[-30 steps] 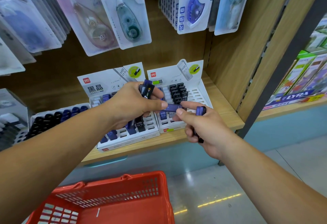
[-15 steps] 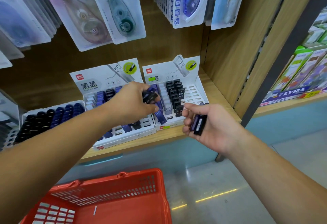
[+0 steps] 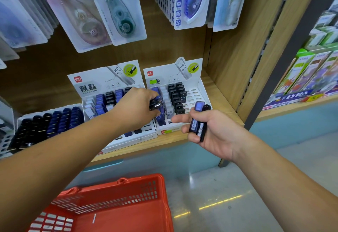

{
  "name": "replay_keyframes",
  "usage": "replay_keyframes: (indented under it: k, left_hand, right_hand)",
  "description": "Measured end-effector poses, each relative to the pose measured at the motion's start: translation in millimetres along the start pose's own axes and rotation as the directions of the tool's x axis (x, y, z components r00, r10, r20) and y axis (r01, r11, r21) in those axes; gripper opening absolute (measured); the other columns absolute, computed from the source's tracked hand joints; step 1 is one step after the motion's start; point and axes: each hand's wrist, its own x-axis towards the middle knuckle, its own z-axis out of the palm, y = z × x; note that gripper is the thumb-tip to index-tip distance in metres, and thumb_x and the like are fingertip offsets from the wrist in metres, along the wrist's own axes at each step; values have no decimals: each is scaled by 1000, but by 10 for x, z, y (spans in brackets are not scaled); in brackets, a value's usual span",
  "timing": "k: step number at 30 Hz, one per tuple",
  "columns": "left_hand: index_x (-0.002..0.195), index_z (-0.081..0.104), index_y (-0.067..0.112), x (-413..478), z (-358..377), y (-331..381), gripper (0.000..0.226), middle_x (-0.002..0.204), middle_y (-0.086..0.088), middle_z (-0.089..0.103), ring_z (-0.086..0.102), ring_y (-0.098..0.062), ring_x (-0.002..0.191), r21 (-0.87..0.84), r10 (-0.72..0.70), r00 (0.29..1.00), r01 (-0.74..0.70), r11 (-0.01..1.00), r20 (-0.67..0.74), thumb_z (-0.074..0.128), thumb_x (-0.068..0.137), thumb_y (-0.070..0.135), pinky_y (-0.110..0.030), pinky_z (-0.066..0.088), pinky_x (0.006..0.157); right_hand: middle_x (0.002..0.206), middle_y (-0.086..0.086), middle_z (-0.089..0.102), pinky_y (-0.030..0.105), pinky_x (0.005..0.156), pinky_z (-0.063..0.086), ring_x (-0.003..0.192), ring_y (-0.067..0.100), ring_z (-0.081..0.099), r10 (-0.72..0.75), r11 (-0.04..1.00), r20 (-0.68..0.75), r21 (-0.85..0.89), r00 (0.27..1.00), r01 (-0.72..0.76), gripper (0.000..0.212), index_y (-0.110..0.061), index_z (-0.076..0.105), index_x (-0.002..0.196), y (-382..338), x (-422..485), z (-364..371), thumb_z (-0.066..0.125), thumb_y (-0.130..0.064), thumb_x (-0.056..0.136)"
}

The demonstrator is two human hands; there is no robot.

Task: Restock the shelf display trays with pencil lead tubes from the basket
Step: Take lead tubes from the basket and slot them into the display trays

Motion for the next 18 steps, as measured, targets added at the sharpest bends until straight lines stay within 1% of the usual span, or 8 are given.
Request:
replay_keyframes:
  k: [3, 7, 10, 12, 13, 15, 17, 18]
  left_hand:
    - [80, 67, 15, 15, 17, 3, 14, 78, 1, 64, 60, -18, 72, 55, 77, 997, -76, 996, -12, 76, 90, 20, -26, 43, 60]
    - [76, 64, 17, 48, 84, 18, 17, 80, -2, 63, 60, -23, 76, 121, 146, 988, -150, 981, 45, 76, 88, 18, -38, 53, 70]
    - [79, 68, 15, 80, 113, 47, 11, 79, -1, 62, 61, -23, 77, 169, 139, 986, -153, 974, 93, 74, 87, 18, -42, 55, 72]
    - [79, 67, 14, 102, 59, 76, 15, 79, -1, 61, 62, -24, 77, 143, 104, 992, -112, 983, 66, 74, 90, 22, -37, 54, 70]
    - [80, 67, 13, 106, 8, 102, 19, 78, -2, 61, 62, -24, 75, 84, 67, 998, -69, 994, 20, 74, 92, 25, -34, 52, 68]
    - [82, 68, 13, 97, -110, 207, 26, 73, -6, 66, 62, -22, 67, -202, -60, 997, 51, 978, -40, 75, 93, 35, -32, 50, 63]
    - [85, 71, 14, 74, -184, 346, 30, 68, -4, 69, 60, -16, 58, -515, -171, 983, 178, 838, 62, 75, 93, 43, -29, 50, 56]
    - [85, 72, 14, 65, -192, 402, 31, 67, -3, 70, 59, -14, 56, -583, -187, 973, 230, 780, 134, 75, 92, 44, -27, 50, 53]
  right_hand:
    - [107, 20, 77, 23, 43, 35, 61, 19, 63, -17, 999, -71, -48, 997, 14, 19, -6, 54, 124, 31, 14, -34, 55, -15, 106]
    - [99, 10, 78, 20, 37, 22, 47, 12, 44, -42, 988, -107, -153, 993, 25, 24, -19, 66, 124, 46, 8, -112, 63, -29, 102]
    - [97, 13, 76, 20, 37, 18, 45, 12, 37, -20, 995, -75, -97, 997, 12, 21, -17, 66, 121, 31, 21, -121, 57, -28, 106]
    - [99, 15, 76, 21, 38, 18, 47, 13, 40, -8, 998, -93, -63, 996, 3, 20, -13, 63, 120, 24, 34, -132, 51, -23, 108]
    - [101, 16, 77, 21, 38, 19, 48, 14, 42, -20, 997, -110, -72, 994, 12, 20, -11, 62, 120, 28, 40, -135, 50, -20, 108]
    - [102, 18, 77, 22, 38, 21, 50, 14, 45, -79, 990, -143, -129, 987, 60, 18, -7, 62, 120, 46, 55, -129, 54, -17, 107]
    - [102, 18, 77, 22, 39, 23, 52, 14, 45, -142, 975, -150, -190, 978, 113, 17, -8, 66, 118, 79, 68, -103, 60, -15, 104]
    - [102, 17, 77, 22, 40, 23, 53, 13, 44, -170, 966, -144, -218, 975, 136, 16, -11, 69, 117, 90, 74, -92, 62, -15, 103]
